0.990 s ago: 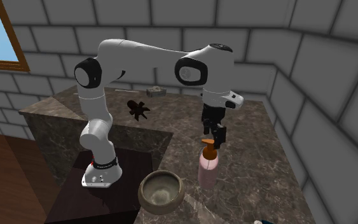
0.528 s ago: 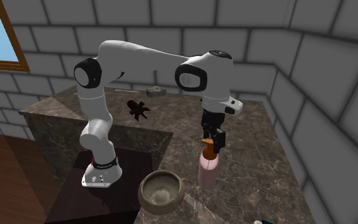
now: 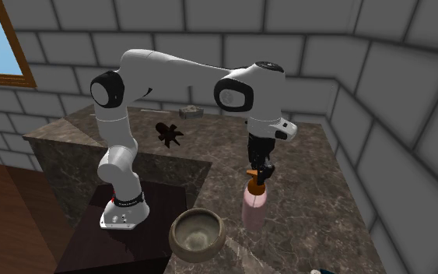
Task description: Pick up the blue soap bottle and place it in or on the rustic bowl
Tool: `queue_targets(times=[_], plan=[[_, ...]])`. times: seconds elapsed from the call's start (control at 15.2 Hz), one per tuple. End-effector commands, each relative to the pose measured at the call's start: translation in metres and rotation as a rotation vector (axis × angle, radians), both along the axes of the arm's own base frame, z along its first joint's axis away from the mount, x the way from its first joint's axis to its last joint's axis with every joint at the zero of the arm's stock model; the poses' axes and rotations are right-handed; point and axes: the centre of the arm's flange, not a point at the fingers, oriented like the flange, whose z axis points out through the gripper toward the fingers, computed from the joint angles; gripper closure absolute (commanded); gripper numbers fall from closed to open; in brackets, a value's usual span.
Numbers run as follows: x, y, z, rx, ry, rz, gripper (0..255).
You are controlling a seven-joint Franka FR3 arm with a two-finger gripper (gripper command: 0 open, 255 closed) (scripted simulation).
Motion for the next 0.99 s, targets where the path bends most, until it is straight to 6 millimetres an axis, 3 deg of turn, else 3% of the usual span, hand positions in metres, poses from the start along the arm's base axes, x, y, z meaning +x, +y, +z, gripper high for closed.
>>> queue_targets(times=[0.0,0.26,0.92], plan=[[0.0,0.0,0.0,0.0,0.001,0.0,255],[0.0,0.0,0.0,0.0,0.001,0.0,255],[0.0,0.0,0.052,0.0,0.001,0.0,255]])
